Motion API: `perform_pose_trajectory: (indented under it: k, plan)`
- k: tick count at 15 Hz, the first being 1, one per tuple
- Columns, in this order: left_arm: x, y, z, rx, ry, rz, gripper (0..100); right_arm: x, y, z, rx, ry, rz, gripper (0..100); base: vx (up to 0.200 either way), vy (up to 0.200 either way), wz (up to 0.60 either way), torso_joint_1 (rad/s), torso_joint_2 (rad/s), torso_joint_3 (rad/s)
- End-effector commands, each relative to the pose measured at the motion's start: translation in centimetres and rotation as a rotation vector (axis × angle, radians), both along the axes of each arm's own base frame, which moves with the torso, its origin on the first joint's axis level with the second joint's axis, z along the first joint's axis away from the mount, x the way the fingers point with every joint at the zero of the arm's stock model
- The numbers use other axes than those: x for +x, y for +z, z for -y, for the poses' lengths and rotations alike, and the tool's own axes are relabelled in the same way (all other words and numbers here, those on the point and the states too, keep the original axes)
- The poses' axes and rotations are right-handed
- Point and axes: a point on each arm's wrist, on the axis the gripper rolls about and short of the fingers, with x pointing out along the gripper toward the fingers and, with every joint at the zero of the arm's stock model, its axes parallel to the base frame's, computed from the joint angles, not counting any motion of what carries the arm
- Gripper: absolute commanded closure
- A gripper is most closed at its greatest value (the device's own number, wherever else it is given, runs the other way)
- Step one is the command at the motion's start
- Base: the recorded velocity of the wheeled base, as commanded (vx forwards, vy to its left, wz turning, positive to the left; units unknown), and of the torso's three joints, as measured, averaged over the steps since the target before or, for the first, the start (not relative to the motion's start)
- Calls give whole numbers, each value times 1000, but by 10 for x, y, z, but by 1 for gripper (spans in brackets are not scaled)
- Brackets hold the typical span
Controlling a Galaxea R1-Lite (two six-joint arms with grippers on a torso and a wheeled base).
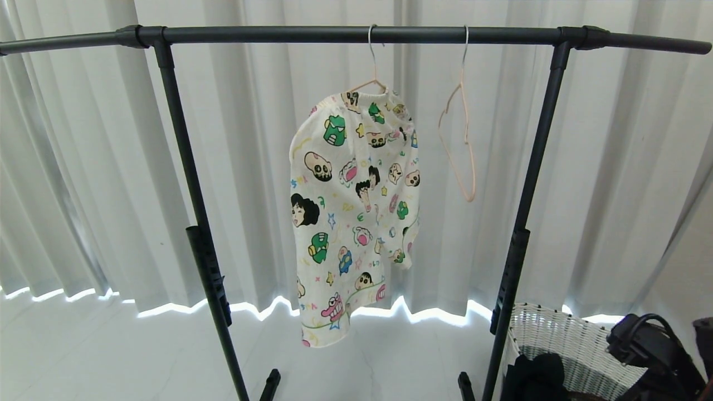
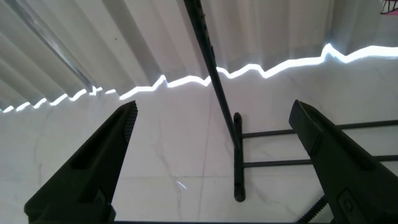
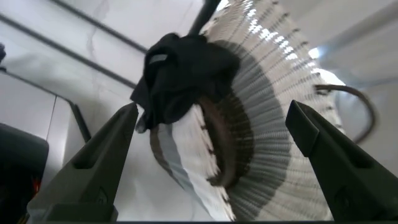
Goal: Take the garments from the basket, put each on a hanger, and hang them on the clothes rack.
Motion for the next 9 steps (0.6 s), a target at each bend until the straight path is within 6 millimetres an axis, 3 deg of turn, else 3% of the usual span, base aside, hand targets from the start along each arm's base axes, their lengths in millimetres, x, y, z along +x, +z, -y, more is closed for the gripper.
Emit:
perform_pose_trajectory:
  k: [1,9]
  plan:
    - [1,0,0,0,0,-17,0,14,-43,-11,-51,41,-167,0,0,0,0,0,0,0]
    - [0,0,0,5,11,5,0,80,-73,-20,-67,-21,-189,0,0,0,0,0,0,0]
